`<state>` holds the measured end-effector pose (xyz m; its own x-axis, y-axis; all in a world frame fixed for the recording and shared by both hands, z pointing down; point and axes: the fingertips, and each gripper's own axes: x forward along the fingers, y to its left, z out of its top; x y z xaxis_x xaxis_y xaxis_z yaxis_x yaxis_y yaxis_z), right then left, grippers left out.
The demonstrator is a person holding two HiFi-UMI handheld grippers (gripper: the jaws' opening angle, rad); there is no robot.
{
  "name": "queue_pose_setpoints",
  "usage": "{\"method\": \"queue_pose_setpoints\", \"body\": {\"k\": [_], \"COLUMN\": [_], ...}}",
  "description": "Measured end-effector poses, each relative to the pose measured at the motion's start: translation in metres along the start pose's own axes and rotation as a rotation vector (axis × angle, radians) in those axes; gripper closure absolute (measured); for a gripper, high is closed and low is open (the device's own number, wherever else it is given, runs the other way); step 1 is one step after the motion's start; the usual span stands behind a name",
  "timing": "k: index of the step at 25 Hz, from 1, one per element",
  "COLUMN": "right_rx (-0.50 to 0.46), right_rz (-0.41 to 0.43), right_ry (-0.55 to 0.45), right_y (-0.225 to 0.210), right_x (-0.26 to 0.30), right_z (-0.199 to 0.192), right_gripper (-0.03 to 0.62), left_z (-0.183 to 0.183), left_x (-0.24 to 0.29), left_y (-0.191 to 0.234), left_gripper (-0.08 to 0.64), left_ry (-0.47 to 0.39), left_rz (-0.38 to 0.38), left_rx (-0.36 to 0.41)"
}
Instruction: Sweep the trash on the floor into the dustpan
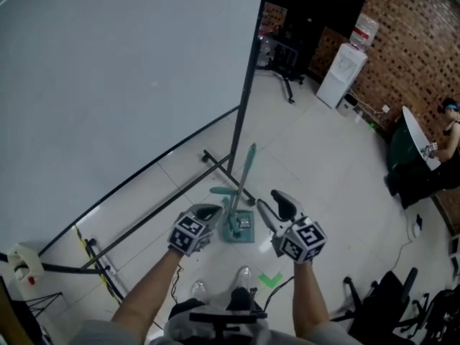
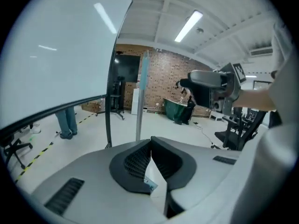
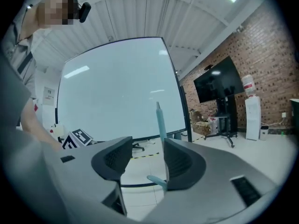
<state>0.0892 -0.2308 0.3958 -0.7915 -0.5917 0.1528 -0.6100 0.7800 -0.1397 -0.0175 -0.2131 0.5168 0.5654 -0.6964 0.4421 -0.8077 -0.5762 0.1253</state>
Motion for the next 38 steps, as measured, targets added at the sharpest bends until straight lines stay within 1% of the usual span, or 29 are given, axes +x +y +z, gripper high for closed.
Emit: {"method": "queue_pose_setpoints", "body": {"k": [2, 4, 7, 9, 12, 17, 23, 29, 38], "right_rx": [-0.02, -0.049, -0.07, -0.073, -0.074, -0.035, -0.022, -0.007, -0.003], "right_rz": [-0.029, -0.071, -0.125, -0.146, -0.17, -0.196, -0.182, -0.171, -0.165], "right_ry": [-0.051, -0.077, -0.095, -0.102, -0.109, -0.099, -0.104, -0.12, -0.136], "right_y": [0.014, 0.022, 0.028, 0.033, 0.041, 0.045, 0.051, 0.054, 0.058], "right_x": [-0.012, -0.018, -0.027, -0.031, -0.037, -0.04, -0.042, -0.039, -0.042], "right_z": [0.017, 0.029, 0.038, 0.044, 0.052, 0.052, 0.058, 0.059, 0.062], "right_gripper": [0.419, 0.477, 0.54, 0.563, 0.569, 0.588, 0.588, 0.589, 0.589], "left_z": [0.031, 0.06, 0.09, 0.105, 0.121, 0.132, 0.137, 0.134, 0.13], "left_x": [-0.019, -0.033, -0.046, -0.054, -0.062, -0.07, -0.071, -0.073, -0.072], "left_y": [-0.01, -0.016, -0.028, -0.036, -0.042, -0.047, -0.051, -0.048, -0.053], "left_gripper": [0.56, 0.56, 0.56, 0.56, 0.56, 0.56, 0.56, 0.56, 0.56], "left_ry": [-0.055, -0.1, -0.136, -0.161, -0.187, -0.204, -0.2, -0.197, -0.191], "left_rz": [-0.03, -0.052, -0.081, -0.103, -0.119, -0.128, -0.127, -0.116, -0.129], "left_rx": [0.032, 0.057, 0.08, 0.088, 0.11, 0.128, 0.15, 0.149, 0.146]}}
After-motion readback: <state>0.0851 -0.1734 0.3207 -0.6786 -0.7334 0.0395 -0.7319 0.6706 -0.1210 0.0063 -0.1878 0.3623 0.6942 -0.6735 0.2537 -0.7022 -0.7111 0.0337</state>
